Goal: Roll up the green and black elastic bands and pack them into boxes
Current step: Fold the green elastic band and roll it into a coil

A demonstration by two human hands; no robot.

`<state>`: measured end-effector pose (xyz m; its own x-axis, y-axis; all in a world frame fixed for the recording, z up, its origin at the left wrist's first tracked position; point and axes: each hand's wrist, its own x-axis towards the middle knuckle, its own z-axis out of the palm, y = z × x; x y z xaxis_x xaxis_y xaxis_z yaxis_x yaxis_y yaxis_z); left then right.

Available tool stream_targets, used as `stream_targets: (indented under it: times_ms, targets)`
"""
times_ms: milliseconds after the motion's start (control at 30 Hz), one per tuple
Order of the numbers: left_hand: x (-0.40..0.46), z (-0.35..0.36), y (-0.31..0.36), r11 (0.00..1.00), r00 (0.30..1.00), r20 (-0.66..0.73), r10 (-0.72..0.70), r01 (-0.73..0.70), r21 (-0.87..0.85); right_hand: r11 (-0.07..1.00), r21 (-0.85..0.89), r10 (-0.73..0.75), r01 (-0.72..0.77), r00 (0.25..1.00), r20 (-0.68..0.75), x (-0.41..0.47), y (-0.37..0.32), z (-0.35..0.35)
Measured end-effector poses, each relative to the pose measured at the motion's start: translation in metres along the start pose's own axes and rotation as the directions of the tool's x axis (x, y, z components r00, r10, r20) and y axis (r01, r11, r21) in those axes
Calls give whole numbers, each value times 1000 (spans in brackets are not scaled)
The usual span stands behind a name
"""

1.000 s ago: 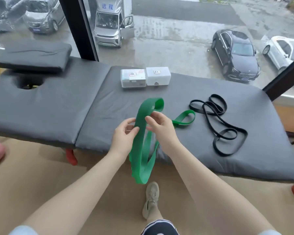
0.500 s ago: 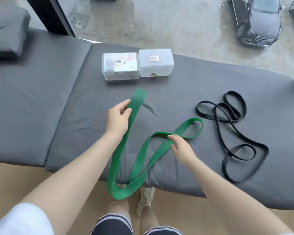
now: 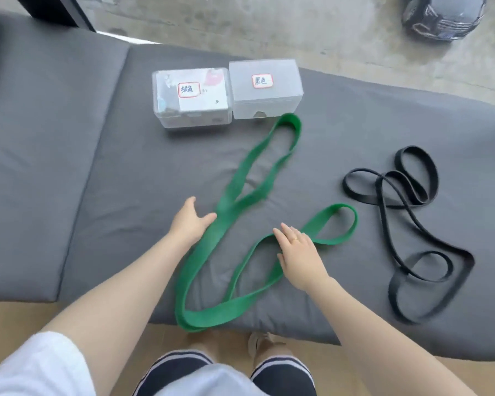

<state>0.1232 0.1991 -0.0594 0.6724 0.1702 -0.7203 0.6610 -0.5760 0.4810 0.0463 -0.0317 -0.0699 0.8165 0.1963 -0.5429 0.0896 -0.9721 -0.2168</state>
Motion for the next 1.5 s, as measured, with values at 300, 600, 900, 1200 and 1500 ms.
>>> stream_targets:
  times_ms: [300, 600, 900, 1200, 1500]
  targets:
    - [-44, 48, -81, 995, 996, -60, 59, -53, 88, 986, -81, -145, 147, 989, 35, -10, -2, 31]
    - [-43, 63, -67, 927, 990, -29, 139, -120, 355, 953, -207, -200, 220, 973, 116, -15, -6, 37]
    - [-22, 40, -38, 890, 952, -10, 305, -281, 359, 613, 753, 411, -237, 911, -47, 49, -27, -11]
    - [89, 47, 74, 903, 928, -52, 370, -346, 254, -174, 960, 737, -220, 617, 276, 172, -15, -53]
    - [90, 27, 106, 863, 890, 130, 436, -373, -340, -98, 995, 413, 34, 911, 10, 147, -23, -86]
